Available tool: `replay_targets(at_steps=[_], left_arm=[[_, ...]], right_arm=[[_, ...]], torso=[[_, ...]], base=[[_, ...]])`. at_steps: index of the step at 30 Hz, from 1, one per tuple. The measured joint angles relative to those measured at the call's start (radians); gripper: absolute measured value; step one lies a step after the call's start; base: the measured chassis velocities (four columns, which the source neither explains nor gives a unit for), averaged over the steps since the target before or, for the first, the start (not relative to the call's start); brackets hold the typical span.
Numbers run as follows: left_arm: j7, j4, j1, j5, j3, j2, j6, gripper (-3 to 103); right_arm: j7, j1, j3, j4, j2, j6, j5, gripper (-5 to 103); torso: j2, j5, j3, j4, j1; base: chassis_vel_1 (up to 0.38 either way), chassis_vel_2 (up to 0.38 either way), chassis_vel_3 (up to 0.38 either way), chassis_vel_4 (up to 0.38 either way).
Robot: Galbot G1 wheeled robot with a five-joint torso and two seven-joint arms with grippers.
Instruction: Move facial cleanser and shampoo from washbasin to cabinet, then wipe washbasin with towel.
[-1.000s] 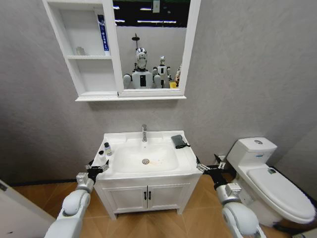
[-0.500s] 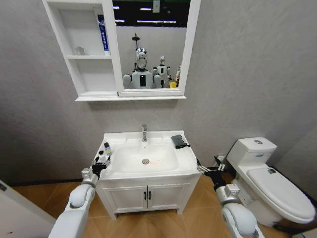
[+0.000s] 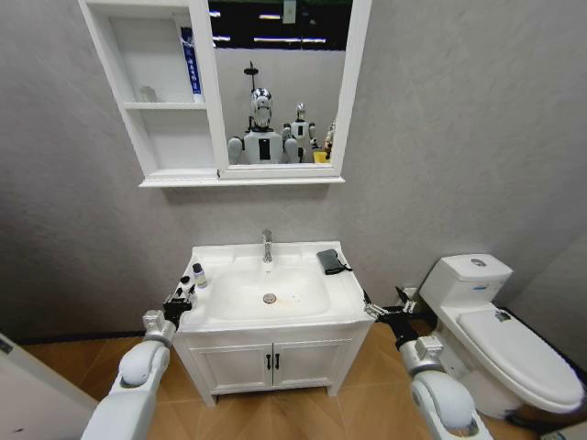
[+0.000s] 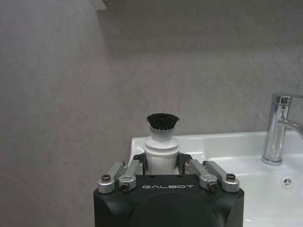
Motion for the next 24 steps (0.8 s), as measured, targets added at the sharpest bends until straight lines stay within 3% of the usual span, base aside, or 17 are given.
replay_targets(at_steps=[3,5,6,8,9,12,13,15,16,18,19,21,23,24], left_arm=[[-0.026,-0.088,0.034,-0.033,-0.029,0.028,0.024,33],[-0.083,-0.176,0.049,-0.116,-0.043,0.076,0.072,33],[-0.083,-0.176,0.049,-0.116,-0.043,0.076,0.072,33],[-0.169,-0.257,0.017,-0.224,-0.052,0.16,0.156,33],[-0.169,-0.257,0.017,-0.224,-0.052,0.16,0.156,33],[-0.32,-0.369,-0.081,-0.462,-0.074,0.369,0.345,33],[-0.32,-0.369,-0.081,-0.462,-0.074,0.369,0.345,33],[-0.411,-0.393,-0.177,-0.627,-0.077,0.507,0.439,33],[-0.411,-0.393,-0.177,-0.627,-0.077,0.507,0.439,33],[-0.458,-0.377,-0.298,-0.76,-0.059,0.598,0.489,33],[-0.458,-0.377,-0.298,-0.76,-0.059,0.598,0.489,33],[-0.461,-0.317,-0.43,-0.837,-0.026,0.667,0.51,33],[-0.46,-0.285,-0.483,-0.869,-0.012,0.691,0.518,33],[-0.459,-0.246,-0.554,-0.897,0.028,0.71,0.524,33]], right_arm=[[0.005,0.008,-0.006,0.004,-0.004,-0.009,0.002,100],[0.007,0.008,-0.012,0.007,-0.019,-0.014,0.007,100],[0.007,0.008,-0.012,0.007,-0.019,-0.014,0.007,100],[0.008,0.007,-0.013,0.009,-0.032,-0.015,0.003,100],[0.008,0.007,-0.013,0.009,-0.032,-0.015,0.003,100],[0.008,0.003,-0.012,0.018,-0.027,-0.015,-0.009,100],[0.008,0.003,-0.012,0.018,-0.027,-0.015,-0.009,100],[0.009,-0.004,-0.011,0.021,-0.018,-0.015,-0.013,100],[0.009,-0.004,-0.011,0.021,-0.018,-0.015,-0.013,100],[0.009,-0.006,-0.011,0.021,-0.012,-0.015,-0.015,100],[0.009,-0.006,-0.011,0.021,-0.012,-0.015,-0.015,100],[0.009,-0.006,-0.015,0.019,-0.01,-0.015,-0.015,100],[0.009,-0.002,-0.021,0.016,-0.011,-0.015,-0.016,100],[0.009,0.002,-0.028,0.012,-0.012,-0.017,-0.017,100]], torso=[[0.0,0.0,0.0,0.0001,0.0],[0.0,-0.0001,0.0,0.0003,0.0],[0.0,-0.0001,0.0,0.0003,0.0],[0.0,-0.0004,0.0,0.0002,0.0],[0.0,-0.0004,0.0,0.0002,0.0],[0.0,0.0004,0.0,-0.0005,0.0],[0.0,0.0004,0.0,-0.0005,0.0],[0.0,0.0002,0.0,-0.0001,0.0],[0.0,0.0002,0.0,-0.0001,0.0],[0.0,0.0002,0.0,-0.0003,0.0],[0.0,0.0002,0.0,-0.0003,0.0],[0.0,-0.0002,0.0,-0.0003,0.0],[0.0,0.0002,0.0,-0.0004,0.0],[0.0,0.0001,0.0,0.0007,0.0]], base=[[0.0,0.0,0.0,0.0],[0.0,0.0,0.0,0.0],[0.0,0.0,0.0,0.0],[0.0,0.0,0.0,0.0],[0.0,0.0,0.0,0.0],[0.0,0.0,0.0,0.0],[0.0,0.0,0.0,0.0],[0.0,0.0,0.0,0.0],[0.0,0.0,0.0,0.0],[0.0,0.0,0.0,0.0],[0.0,0.0,0.0,0.0],[0.0,0.0,0.0,0.0],[0.0,0.0,0.0,0.0],[0.0,0.0,0.0,0.0]])
